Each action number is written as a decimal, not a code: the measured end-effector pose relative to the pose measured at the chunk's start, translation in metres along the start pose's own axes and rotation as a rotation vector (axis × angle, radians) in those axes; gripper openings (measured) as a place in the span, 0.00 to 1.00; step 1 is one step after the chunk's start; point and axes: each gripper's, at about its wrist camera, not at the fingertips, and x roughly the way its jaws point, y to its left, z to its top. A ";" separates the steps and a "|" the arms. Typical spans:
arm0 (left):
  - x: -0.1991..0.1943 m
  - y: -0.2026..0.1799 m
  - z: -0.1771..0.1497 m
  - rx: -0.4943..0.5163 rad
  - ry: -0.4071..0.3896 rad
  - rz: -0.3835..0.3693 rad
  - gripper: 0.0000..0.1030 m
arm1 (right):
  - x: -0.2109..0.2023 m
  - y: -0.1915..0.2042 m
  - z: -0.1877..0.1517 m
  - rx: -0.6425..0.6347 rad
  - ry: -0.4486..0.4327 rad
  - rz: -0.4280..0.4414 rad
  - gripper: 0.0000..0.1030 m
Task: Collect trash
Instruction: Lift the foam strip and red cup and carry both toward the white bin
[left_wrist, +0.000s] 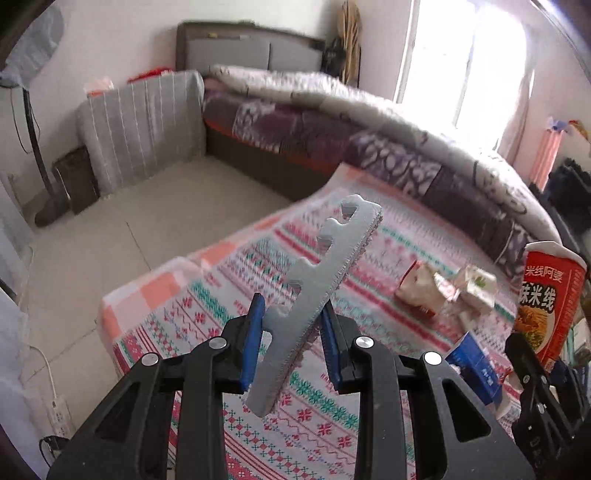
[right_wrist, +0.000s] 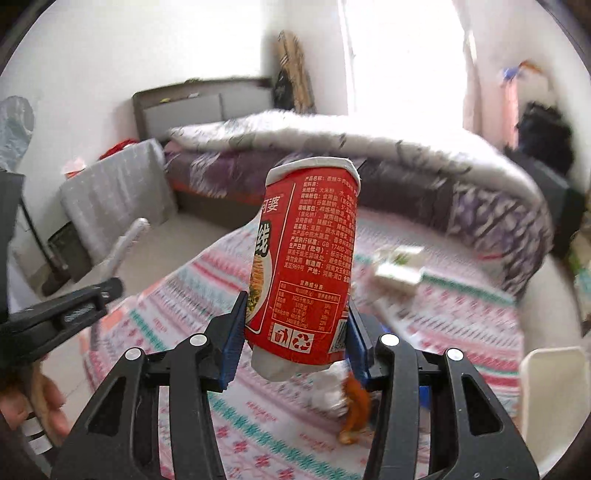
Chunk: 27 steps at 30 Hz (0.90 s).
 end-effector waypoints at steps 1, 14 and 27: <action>-0.005 -0.004 0.000 0.004 -0.019 0.003 0.29 | -0.005 -0.003 0.000 0.001 -0.018 -0.018 0.44; -0.041 -0.053 -0.005 0.060 -0.128 -0.026 0.29 | -0.025 -0.043 0.008 0.072 -0.082 -0.139 0.45; -0.053 -0.106 -0.015 0.104 -0.130 -0.102 0.29 | -0.046 -0.080 0.008 0.104 -0.094 -0.210 0.46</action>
